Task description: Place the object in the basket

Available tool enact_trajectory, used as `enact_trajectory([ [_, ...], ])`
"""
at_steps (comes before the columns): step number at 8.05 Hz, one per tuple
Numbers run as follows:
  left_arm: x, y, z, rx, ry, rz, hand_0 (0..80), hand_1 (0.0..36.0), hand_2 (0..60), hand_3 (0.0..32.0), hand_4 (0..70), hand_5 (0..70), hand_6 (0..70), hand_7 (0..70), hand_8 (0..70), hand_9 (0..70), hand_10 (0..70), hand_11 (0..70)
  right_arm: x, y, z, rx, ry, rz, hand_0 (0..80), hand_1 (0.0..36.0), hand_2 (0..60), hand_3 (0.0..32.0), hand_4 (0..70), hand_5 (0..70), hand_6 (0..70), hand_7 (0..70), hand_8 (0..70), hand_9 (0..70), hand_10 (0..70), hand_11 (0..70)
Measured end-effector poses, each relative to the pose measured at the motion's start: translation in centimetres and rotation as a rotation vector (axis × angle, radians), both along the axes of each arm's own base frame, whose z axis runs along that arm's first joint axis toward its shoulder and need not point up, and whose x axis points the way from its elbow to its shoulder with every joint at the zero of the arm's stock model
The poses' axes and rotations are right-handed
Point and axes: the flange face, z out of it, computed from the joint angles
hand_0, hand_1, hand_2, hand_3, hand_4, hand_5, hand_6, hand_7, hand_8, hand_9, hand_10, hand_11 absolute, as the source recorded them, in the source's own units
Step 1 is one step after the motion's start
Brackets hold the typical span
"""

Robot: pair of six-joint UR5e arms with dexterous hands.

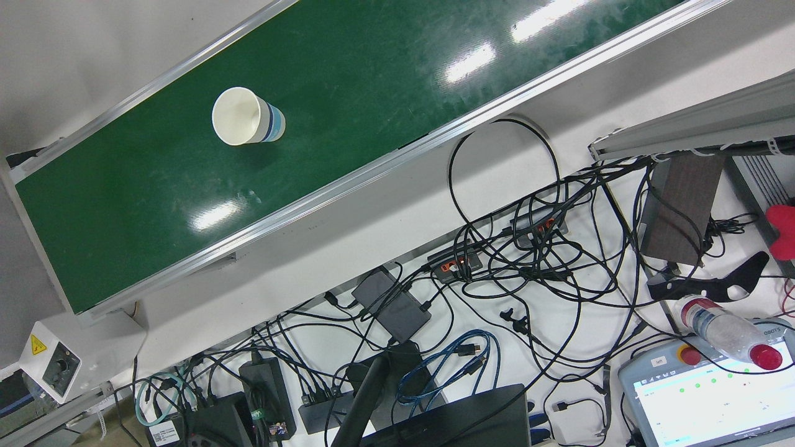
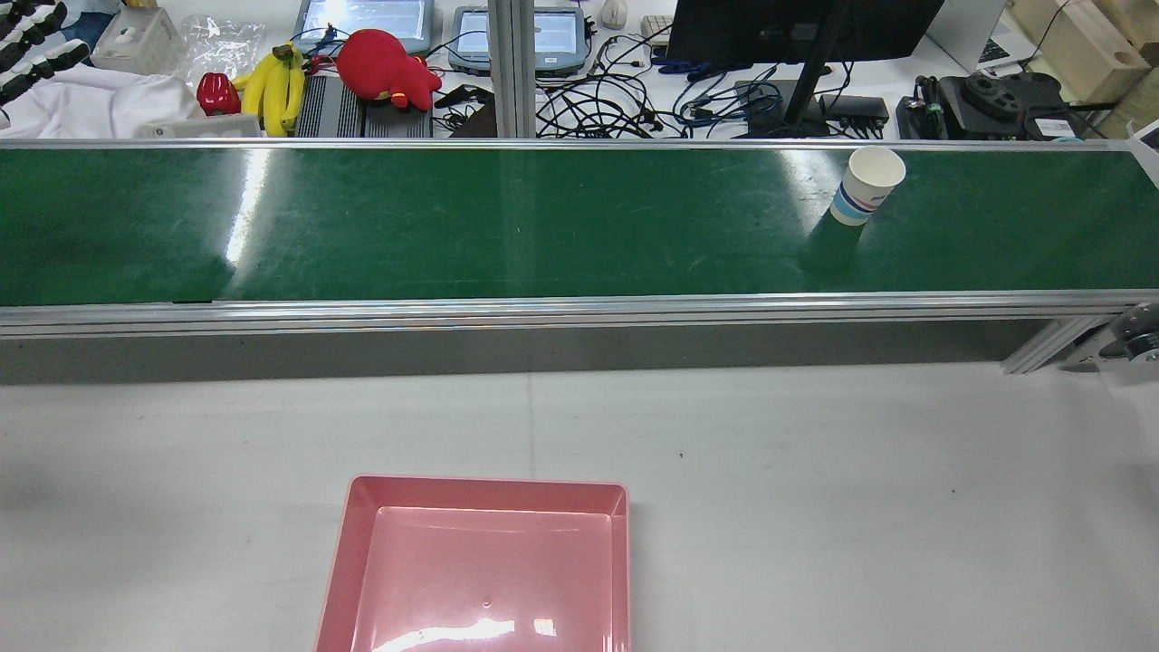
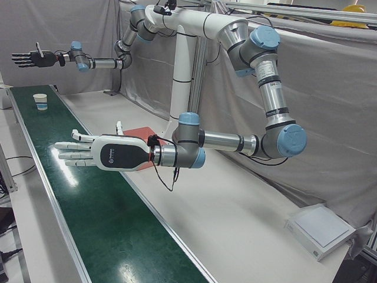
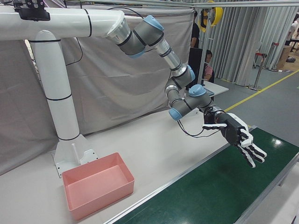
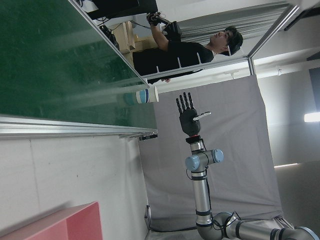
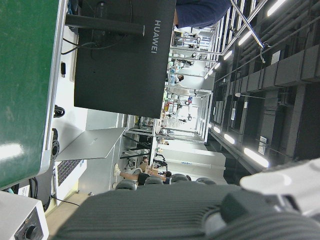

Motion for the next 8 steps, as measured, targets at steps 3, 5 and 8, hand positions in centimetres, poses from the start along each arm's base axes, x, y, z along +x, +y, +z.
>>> enact_trajectory([
  [3,-0.1,0.2,0.2,-0.004,-0.006,-0.004,55.6,14.5,0.0,7.6,0.0,39.9,0.7,1.2,0.0,0.0,3.8,7.6,0.0,0.0,0.0,0.0,0.0,0.0,0.0,0.0,0.0,0.0,0.0,0.0,0.0,0.0,0.0,0.0,0.0,0.0],
  [5,-0.5,0.7,-0.2,0.006,0.0,-0.006,57.9,15.1,0.0,7.8,0.0,40.8,0.7,0.9,0.0,0.0,4.0,8.1,0.0,0.0,0.0,0.0,0.0,0.0,0.0,0.0,0.0,0.0,0.0,0.0,0.0,0.0,0.0,0.0,0.0,0.0],
  [8,1.4,1.8,0.2,0.002,-0.037,0.021,56.3,14.3,0.0,3.2,0.0,44.2,1.4,0.9,0.0,0.0,5.3,9.8,0.0,0.0,0.0,0.0,0.0,0.0,0.0,0.0,0.0,0.0,0.0,0.0,0.0,0.0,0.0,0.0,0.0,0.0],
])
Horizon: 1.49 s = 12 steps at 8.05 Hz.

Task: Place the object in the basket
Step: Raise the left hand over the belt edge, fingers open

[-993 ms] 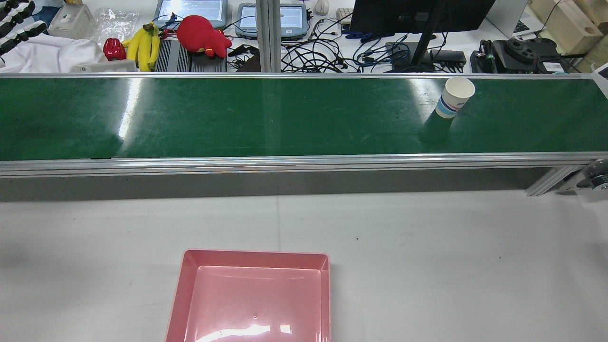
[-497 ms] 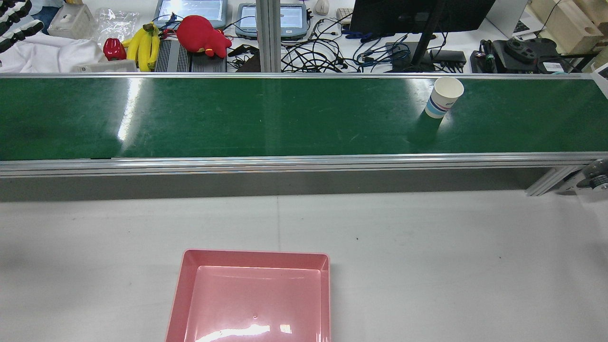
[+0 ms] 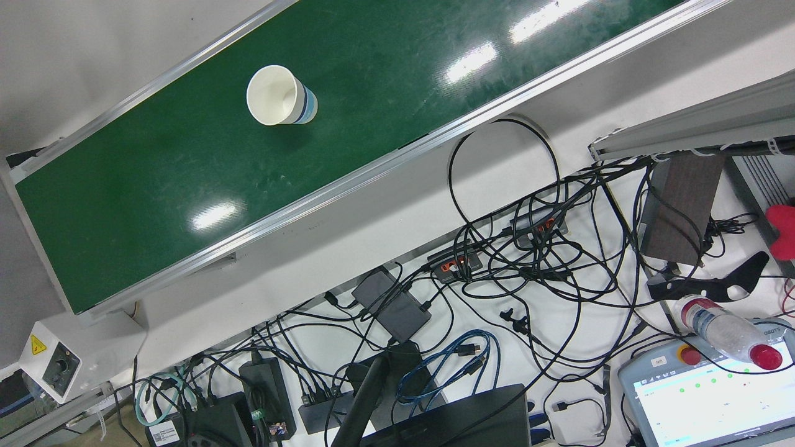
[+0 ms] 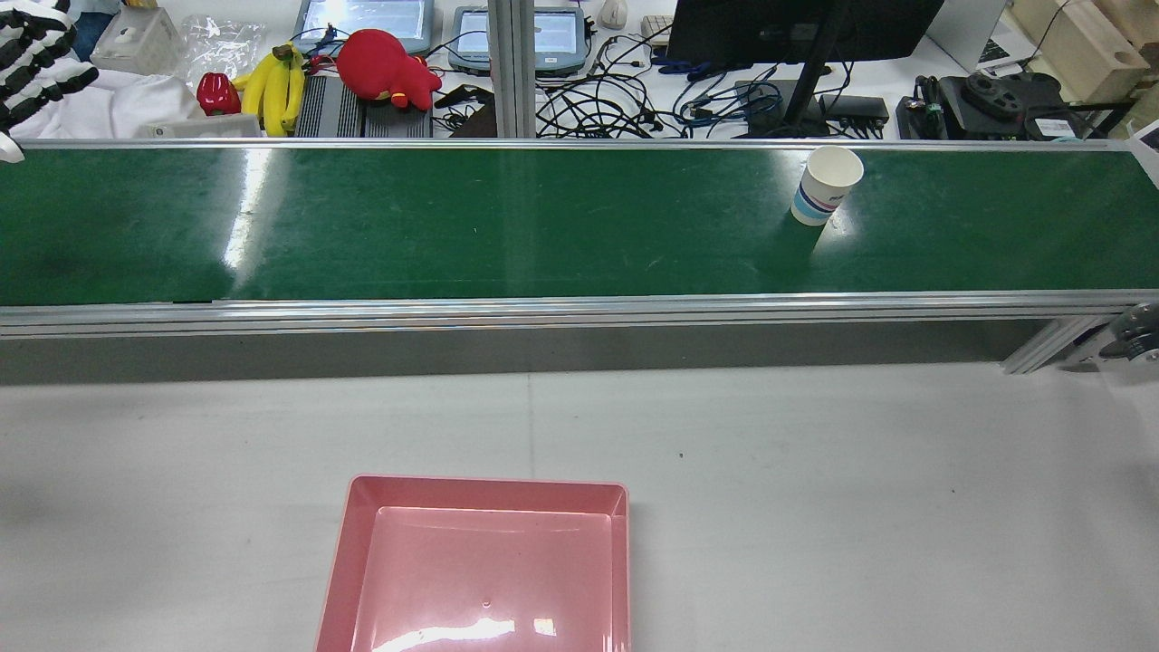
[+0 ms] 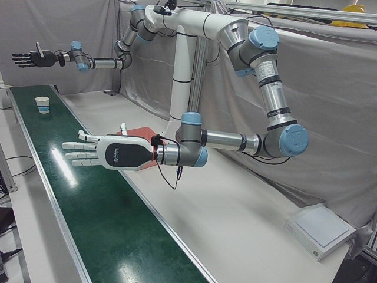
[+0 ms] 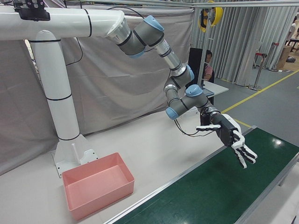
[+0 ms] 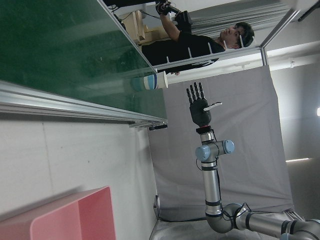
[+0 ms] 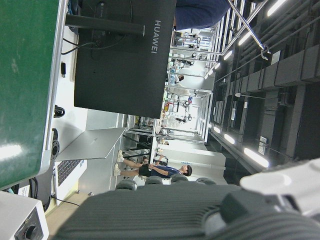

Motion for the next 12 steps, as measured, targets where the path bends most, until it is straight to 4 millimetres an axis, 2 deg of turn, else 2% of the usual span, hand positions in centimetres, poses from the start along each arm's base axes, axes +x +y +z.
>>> enact_trajectory([
  [2,2.5,-0.5,0.7,-0.018,-0.042,0.019,55.1,13.7,0.0,3.8,0.0,43.9,1.4,0.8,0.0,0.0,5.3,9.7,0.0,0.0,0.0,0.0,-0.001,0.0,0.0,0.0,0.0,0.0,0.0,0.0,0.0,0.0,0.0,0.0,0.0,0.0],
  [3,3.5,-1.8,0.9,-0.026,-0.056,0.019,55.1,13.4,0.0,4.8,0.0,43.2,1.3,0.8,0.0,0.0,5.0,9.4,0.0,0.0,0.0,0.0,-0.001,0.0,0.0,0.0,0.0,0.0,0.0,0.0,0.0,0.0,0.0,0.0,0.0,0.0],
  [5,5.4,-5.4,1.3,-0.031,-0.084,0.012,55.1,12.8,0.0,4.8,0.0,42.0,1.5,0.6,0.0,0.0,4.8,9.0,0.0,0.0,0.0,0.0,-0.001,0.0,0.0,0.0,0.0,0.0,0.0,0.0,0.0,0.0,0.0,0.0,0.0,0.0],
  [6,5.9,-6.3,1.6,-0.028,-0.103,0.005,55.3,12.2,0.0,4.8,0.1,41.7,1.3,0.3,0.0,0.0,4.1,7.9,0.0,0.0,0.0,0.0,0.0,0.0,0.0,0.0,0.0,0.0,0.0,0.0,0.0,0.0,0.0,0.0,0.0,0.0],
  [7,6.1,-6.7,1.8,-0.023,-0.119,0.0,56.1,12.6,0.0,3.8,1.1,42.4,1.6,0.7,0.0,0.0,4.2,8.1,0.0,0.0,0.0,0.0,0.0,0.0,0.0,0.0,0.0,0.0,0.0,0.0,0.0,0.0,0.0,0.0,0.0,0.0],
  [10,7.1,-7.2,2.0,-0.023,-0.143,0.003,55.1,12.1,0.0,6.2,0.0,41.7,1.0,0.2,0.0,0.0,4.9,9.0,0.0,0.0,0.0,0.0,0.0,0.0,0.0,0.0,0.0,0.0,0.0,0.0,0.0,0.0,0.0,0.0,0.0,0.0],
  [11,7.5,-7.5,2.5,-0.029,-0.154,0.004,55.5,13.0,0.0,6.6,0.0,42.4,0.6,0.0,0.0,0.0,4.9,9.1,0.0,0.0,0.0,0.0,0.0,0.0,0.0,0.0,0.0,0.0,0.0,0.0,0.0,0.0,0.0,0.0,0.0,0.0],
  [12,7.7,-7.8,3.0,-0.03,-0.16,0.003,54.7,12.5,0.0,7.6,0.0,41.9,0.6,0.0,0.0,0.0,4.8,9.0,0.0,0.0,0.0,0.0,-0.001,0.001,0.0,0.0,0.0,0.0,0.0,0.0,0.0,0.0,0.0,0.0,0.0,0.0],
])
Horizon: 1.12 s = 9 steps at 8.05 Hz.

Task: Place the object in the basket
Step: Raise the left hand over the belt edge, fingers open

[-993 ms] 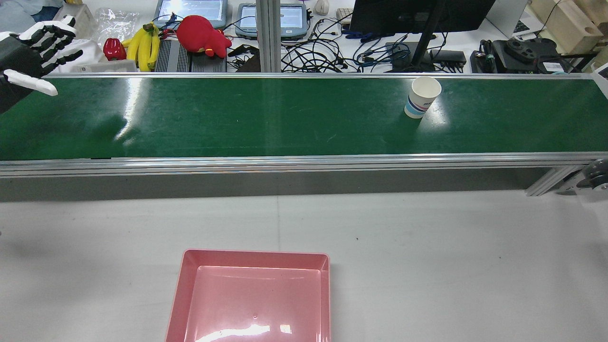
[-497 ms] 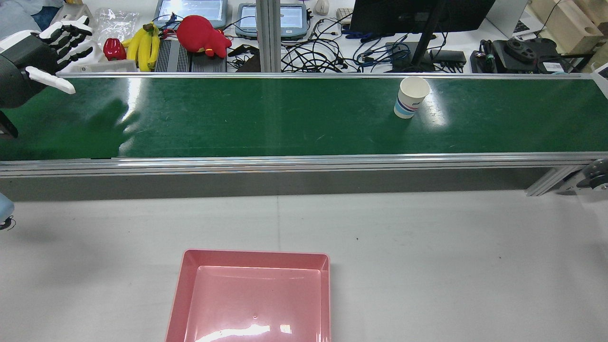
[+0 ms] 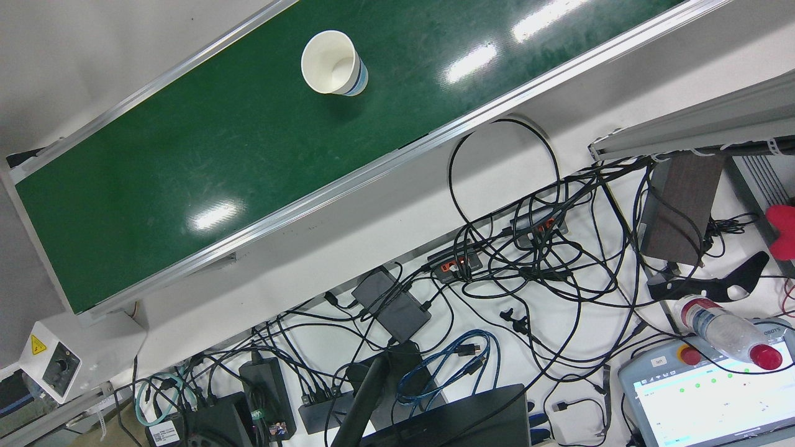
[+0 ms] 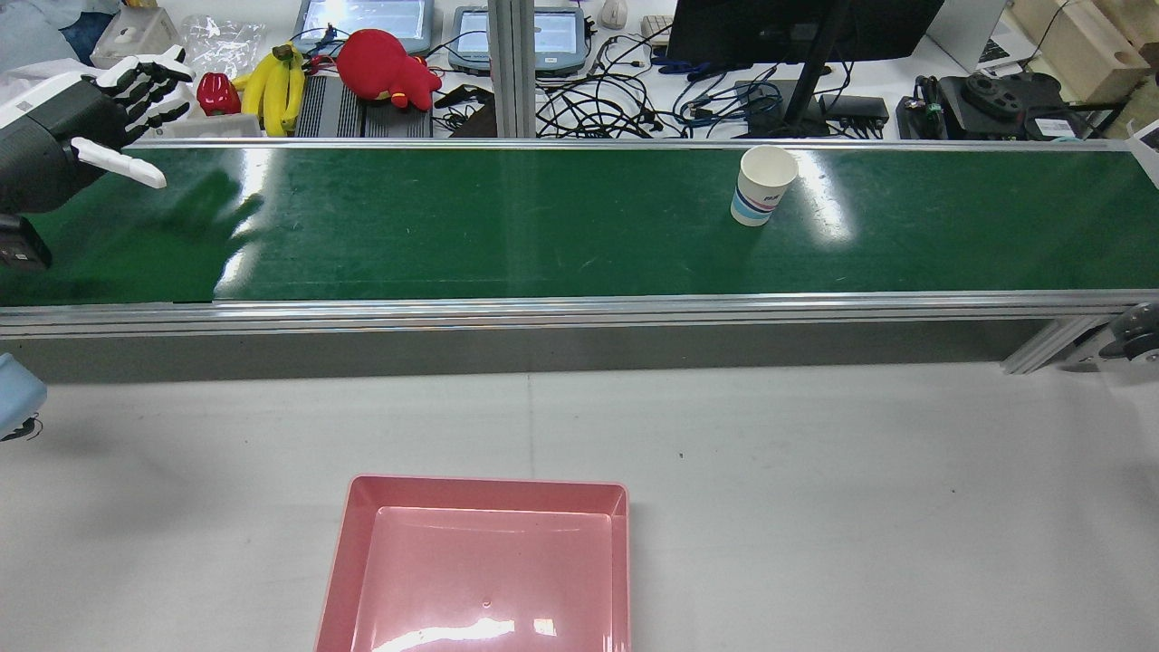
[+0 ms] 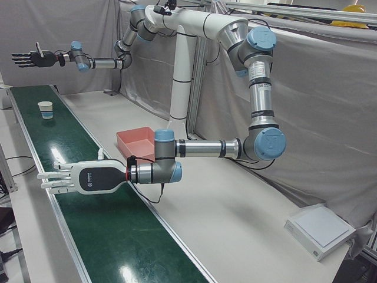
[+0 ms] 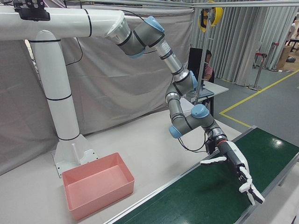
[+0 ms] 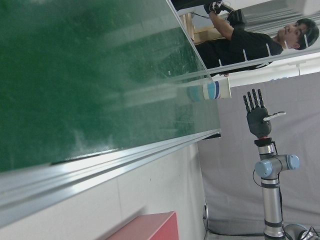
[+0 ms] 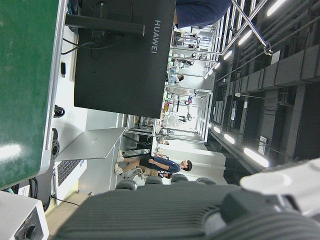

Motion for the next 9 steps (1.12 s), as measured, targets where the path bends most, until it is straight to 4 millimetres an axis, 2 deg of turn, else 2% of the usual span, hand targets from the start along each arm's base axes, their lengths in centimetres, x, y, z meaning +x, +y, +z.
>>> enact_trajectory([
  [1,0.3,-0.5,0.7,0.003,0.0,-0.001,54.6,12.4,0.0,5.8,0.0,42.6,1.0,0.4,0.0,0.0,4.5,8.5,0.0,0.0,0.0,0.0,0.0,0.0,0.0,0.0,0.0,0.0,0.0,0.0,0.0,0.0,0.0,0.0,0.0,0.0],
  [2,0.6,-1.1,1.1,0.014,0.004,-0.002,54.8,12.4,0.0,6.2,0.0,42.7,1.0,0.4,0.0,0.0,4.3,8.3,0.0,0.0,0.0,0.0,0.0,0.0,0.0,0.0,0.0,0.0,0.0,0.0,0.0,0.0,0.0,0.0,0.0,0.0],
  [4,1.5,-1.4,0.9,0.039,0.009,-0.008,54.8,12.4,0.0,4.8,0.0,42.9,1.3,0.6,0.0,0.0,4.1,7.9,0.0,0.0,0.0,0.0,0.0,0.0,0.0,0.0,0.0,0.0,0.0,0.0,0.0,0.0,0.0,0.0,0.0,0.0],
  [6,2.4,-1.3,1.0,0.045,0.001,-0.02,54.4,11.9,0.0,5.0,0.0,42.3,1.3,0.5,0.0,0.0,3.8,7.3,0.0,0.0,0.0,0.0,0.001,-0.001,0.0,0.0,0.0,0.0,0.0,0.0,0.0,0.0,0.0,0.0,0.0,0.0],
  [9,2.6,-1.1,1.3,0.038,-0.008,-0.024,54.7,11.8,0.0,5.0,0.0,42.3,1.3,0.3,0.0,0.0,3.5,7.0,0.0,0.0,0.0,0.0,0.001,0.0,0.0,0.0,0.0,0.0,0.0,0.0,0.0,0.0,0.0,0.0,0.0,0.0],
])
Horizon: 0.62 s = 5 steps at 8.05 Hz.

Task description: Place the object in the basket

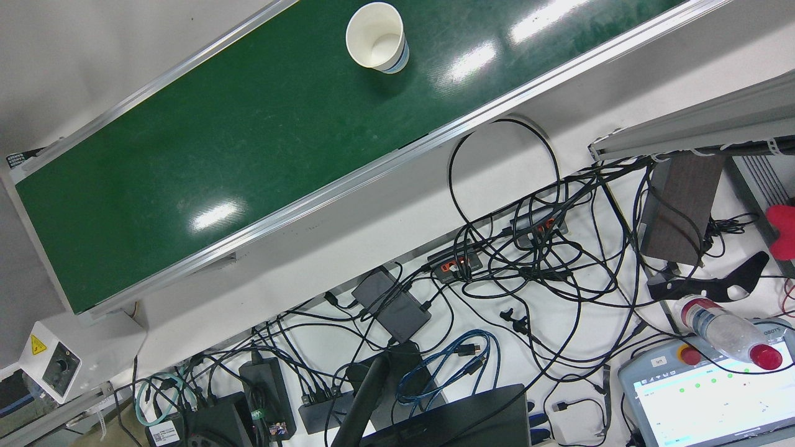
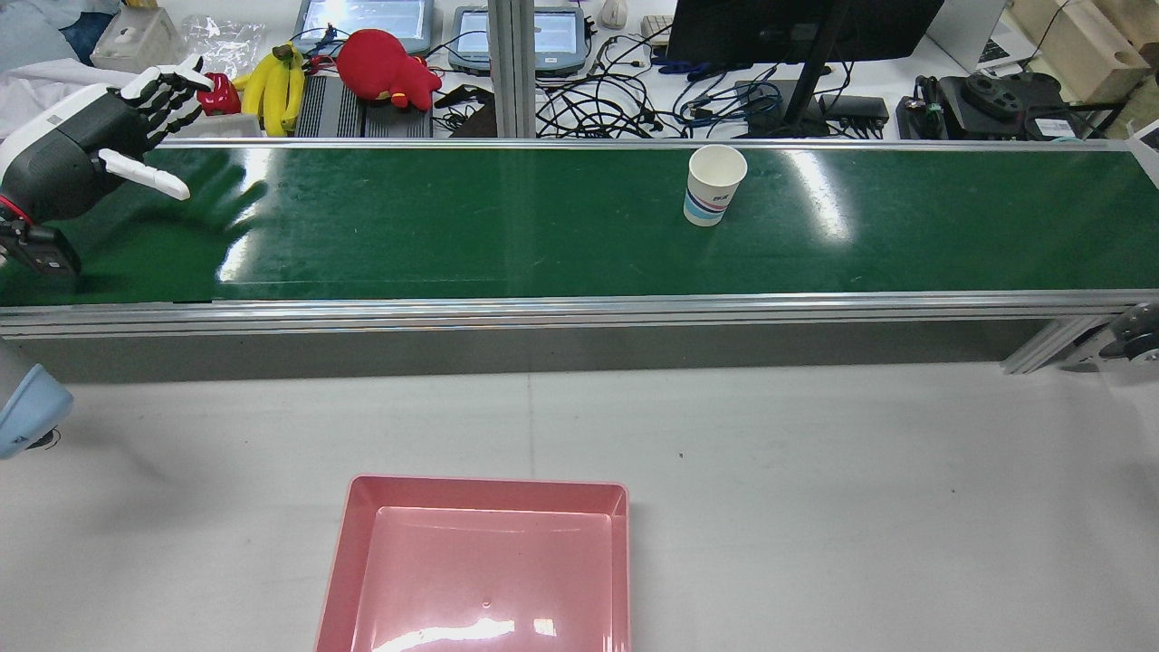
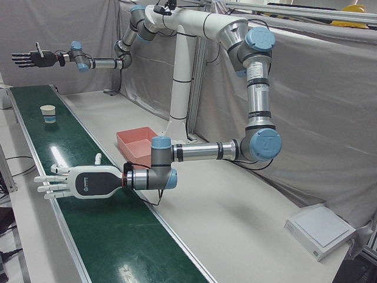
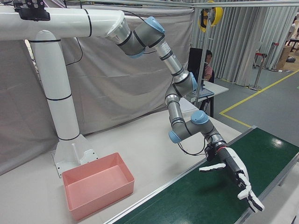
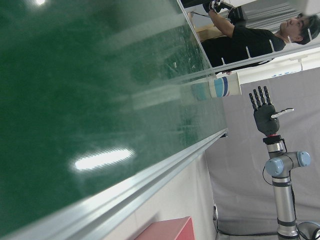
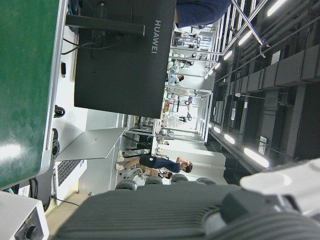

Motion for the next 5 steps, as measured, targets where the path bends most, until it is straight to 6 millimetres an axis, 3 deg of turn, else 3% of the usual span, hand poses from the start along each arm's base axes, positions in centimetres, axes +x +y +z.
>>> enact_trajectory([
  [5,-0.12,0.02,0.13,-0.005,0.0,0.003,54.5,11.6,0.0,5.0,0.0,42.3,1.1,0.2,0.0,0.0,3.5,6.9,0.0,0.0,0.0,0.0,0.0,0.0,0.0,0.0,0.0,0.0,0.0,0.0,0.0,0.0,0.0,0.0,0.0,0.0],
])
